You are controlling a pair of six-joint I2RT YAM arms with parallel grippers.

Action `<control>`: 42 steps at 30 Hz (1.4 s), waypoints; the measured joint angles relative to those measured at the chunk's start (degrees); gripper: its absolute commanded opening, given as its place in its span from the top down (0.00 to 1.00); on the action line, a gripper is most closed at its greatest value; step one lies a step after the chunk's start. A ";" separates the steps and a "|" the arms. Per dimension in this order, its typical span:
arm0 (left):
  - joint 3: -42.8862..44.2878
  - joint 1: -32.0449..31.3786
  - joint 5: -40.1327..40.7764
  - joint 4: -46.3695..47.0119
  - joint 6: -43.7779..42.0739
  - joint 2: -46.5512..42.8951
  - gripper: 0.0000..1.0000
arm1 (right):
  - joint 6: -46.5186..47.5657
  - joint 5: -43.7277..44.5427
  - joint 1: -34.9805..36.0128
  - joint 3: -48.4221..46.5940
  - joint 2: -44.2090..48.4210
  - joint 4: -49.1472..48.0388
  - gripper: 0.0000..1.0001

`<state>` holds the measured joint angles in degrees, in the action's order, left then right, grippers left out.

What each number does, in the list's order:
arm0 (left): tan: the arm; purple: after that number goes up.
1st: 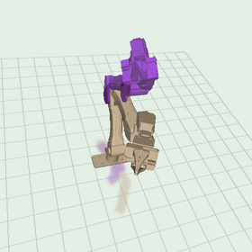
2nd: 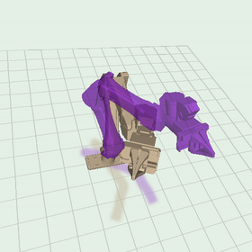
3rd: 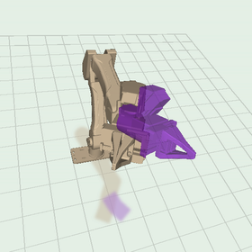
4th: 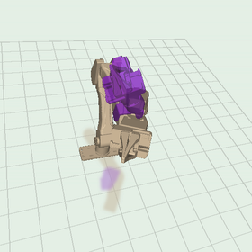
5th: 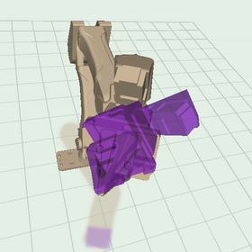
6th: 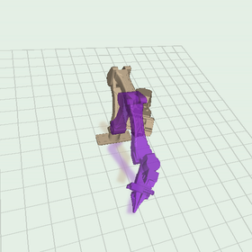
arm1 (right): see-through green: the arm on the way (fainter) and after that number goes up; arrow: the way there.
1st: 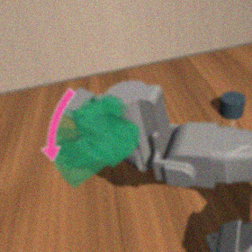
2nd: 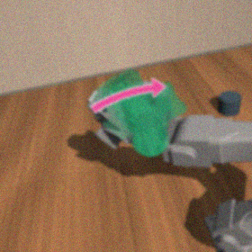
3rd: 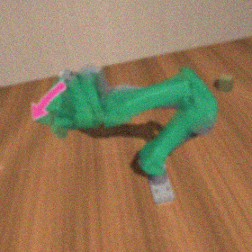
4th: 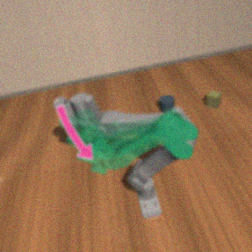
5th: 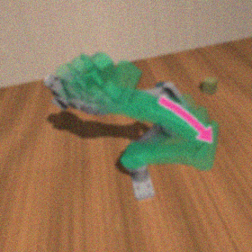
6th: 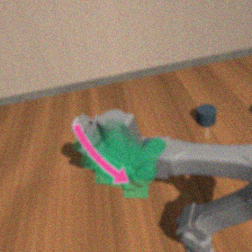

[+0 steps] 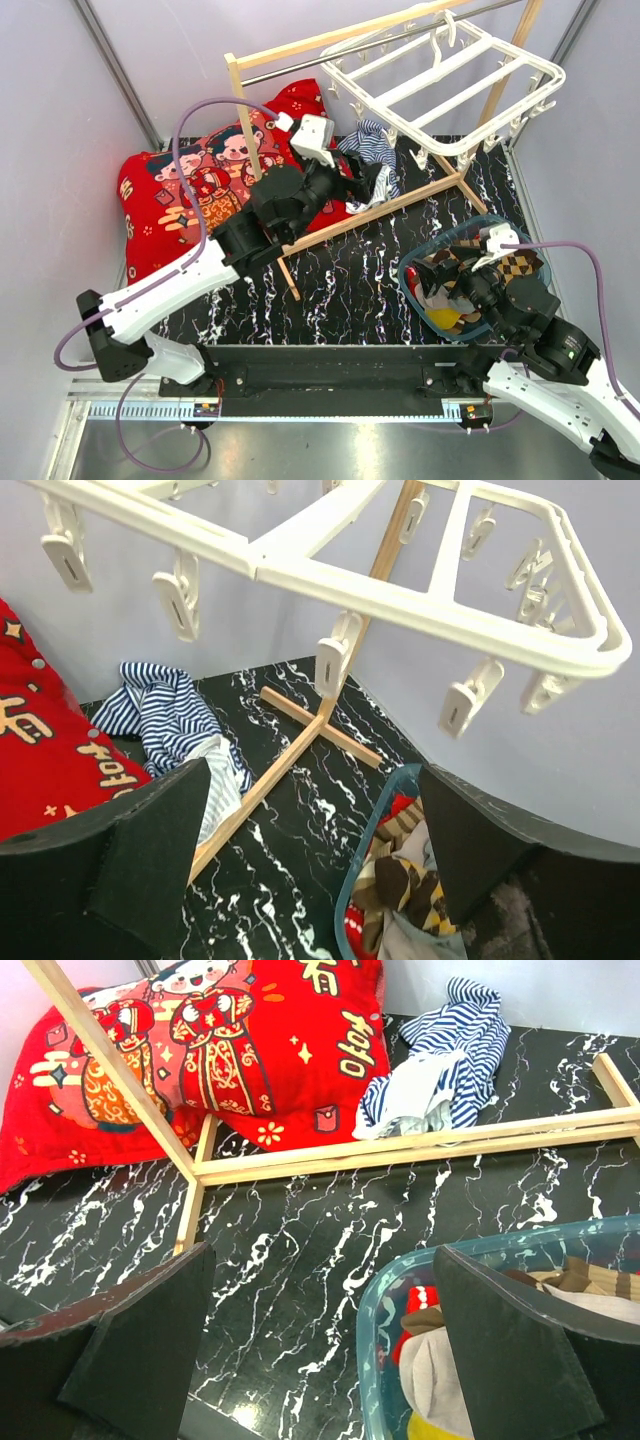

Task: Clip the socks to the hanger
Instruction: Open the clamp at the hanger.

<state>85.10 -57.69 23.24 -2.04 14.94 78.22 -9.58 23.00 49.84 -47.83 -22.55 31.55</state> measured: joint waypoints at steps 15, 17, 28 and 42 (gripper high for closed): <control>10.32 0.00 2.34 0.52 -0.09 12.09 0.30 | 3.39 -1.79 0.00 2.67 1.38 -6.56 0.00; 10.93 0.00 3.89 0.96 -0.15 12.92 0.33 | 3.39 -2.84 0.00 2.99 0.79 -8.00 0.00; 14.08 0.87 6.75 2.54 -0.17 16.65 0.30 | 3.34 -6.19 0.00 5.77 -0.68 -12.41 0.00; 16.90 2.12 6.38 2.99 -0.15 19.47 0.65 | 3.30 -7.72 0.00 7.06 -0.50 -14.16 0.00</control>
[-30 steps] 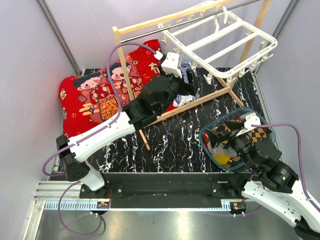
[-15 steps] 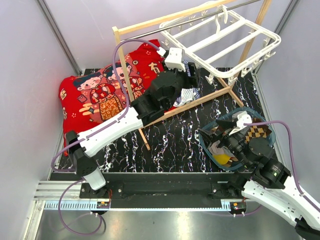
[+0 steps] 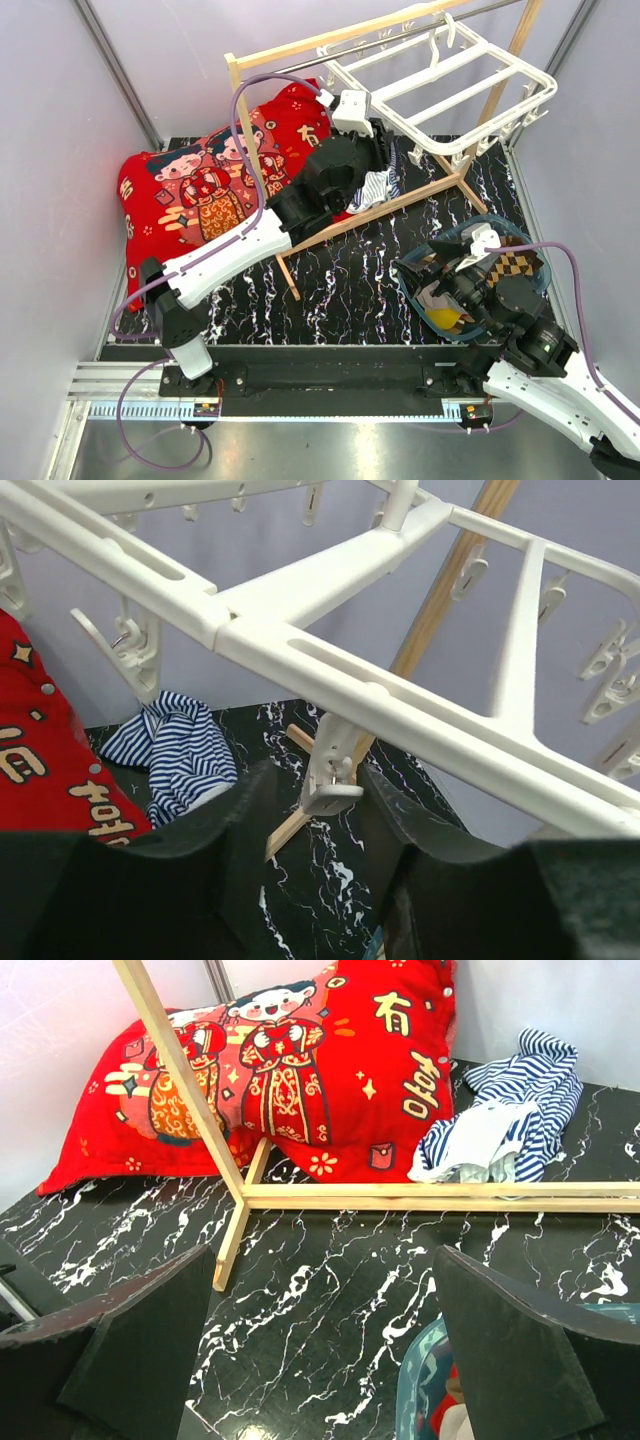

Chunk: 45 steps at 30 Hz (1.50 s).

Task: Clip the socks to the hanger
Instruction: Open the clamp at the hanger.

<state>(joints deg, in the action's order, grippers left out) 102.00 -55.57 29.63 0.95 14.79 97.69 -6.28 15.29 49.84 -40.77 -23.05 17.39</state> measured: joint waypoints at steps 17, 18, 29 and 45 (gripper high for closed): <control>-4.81 2.54 -10.21 -0.07 1.66 -3.91 0.92 | 0.09 -3.52 0.00 1.31 -3.26 -10.43 0.00; -4.98 2.64 -11.28 -0.07 1.62 -4.42 0.92 | 0.09 -4.09 0.00 1.29 -4.02 -11.78 0.00; -6.08 3.43 -21.88 0.02 0.55 -8.07 0.97 | 2.91 -8.39 0.00 -4.57 -13.51 -19.47 0.00; -7.93 5.27 -26.49 -2.08 -3.13 -8.31 0.92 | 7.41 -5.03 -2.08 -13.62 -20.70 -18.40 0.05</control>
<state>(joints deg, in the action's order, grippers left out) 94.06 -50.30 3.14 -1.13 11.66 89.38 1.13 10.26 47.77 -54.39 -43.75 -1.02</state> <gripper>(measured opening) 0.215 0.949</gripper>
